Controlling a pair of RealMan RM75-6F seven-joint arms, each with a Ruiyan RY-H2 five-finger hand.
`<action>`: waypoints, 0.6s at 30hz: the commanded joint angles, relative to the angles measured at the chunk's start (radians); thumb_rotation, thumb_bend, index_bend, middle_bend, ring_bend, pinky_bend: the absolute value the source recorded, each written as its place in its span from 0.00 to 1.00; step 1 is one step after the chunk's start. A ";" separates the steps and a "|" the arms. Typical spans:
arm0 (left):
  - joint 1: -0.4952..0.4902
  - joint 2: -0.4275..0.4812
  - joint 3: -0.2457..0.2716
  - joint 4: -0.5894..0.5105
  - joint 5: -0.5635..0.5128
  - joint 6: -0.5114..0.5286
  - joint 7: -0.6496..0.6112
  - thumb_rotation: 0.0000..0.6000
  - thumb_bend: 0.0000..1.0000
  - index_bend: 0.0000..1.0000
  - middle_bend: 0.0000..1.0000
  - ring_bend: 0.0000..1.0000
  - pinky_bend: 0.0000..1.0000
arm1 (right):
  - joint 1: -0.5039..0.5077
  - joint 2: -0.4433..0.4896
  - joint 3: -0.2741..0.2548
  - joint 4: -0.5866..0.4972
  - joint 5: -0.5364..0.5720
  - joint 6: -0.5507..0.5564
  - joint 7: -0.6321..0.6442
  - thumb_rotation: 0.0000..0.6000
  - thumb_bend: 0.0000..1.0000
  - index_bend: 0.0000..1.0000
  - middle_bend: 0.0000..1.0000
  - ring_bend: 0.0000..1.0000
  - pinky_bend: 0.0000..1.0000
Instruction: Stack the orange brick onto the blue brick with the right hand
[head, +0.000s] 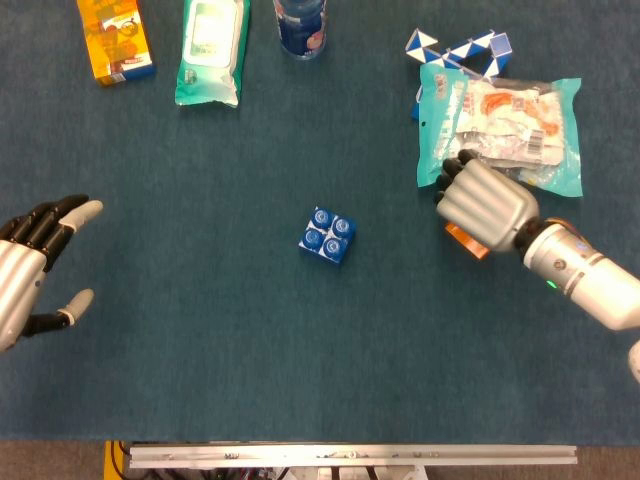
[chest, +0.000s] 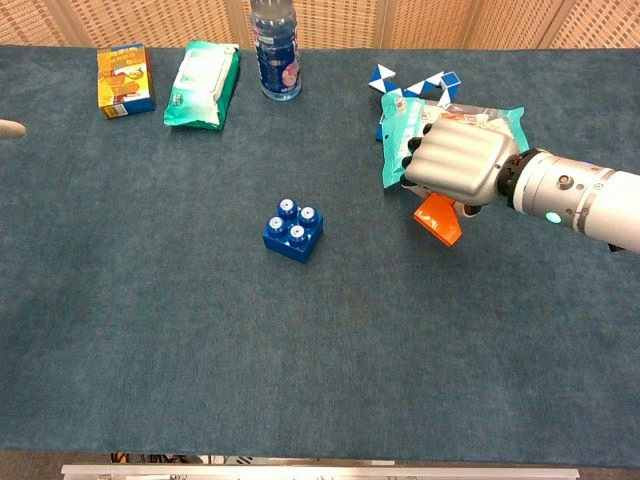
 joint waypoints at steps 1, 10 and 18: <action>0.000 0.001 0.000 0.000 0.000 0.000 -0.001 1.00 0.27 0.12 0.13 0.15 0.25 | 0.056 0.003 -0.016 -0.014 0.036 -0.021 -0.124 1.00 0.22 0.56 0.42 0.27 0.34; 0.005 0.001 0.004 0.008 0.005 0.006 -0.012 1.00 0.27 0.12 0.12 0.14 0.25 | 0.131 -0.047 -0.052 0.018 0.082 -0.019 -0.322 1.00 0.22 0.57 0.42 0.27 0.34; 0.012 0.001 0.010 0.017 0.011 0.015 -0.026 1.00 0.27 0.11 0.12 0.14 0.25 | 0.178 -0.095 -0.086 0.046 0.088 0.008 -0.457 1.00 0.22 0.57 0.42 0.27 0.33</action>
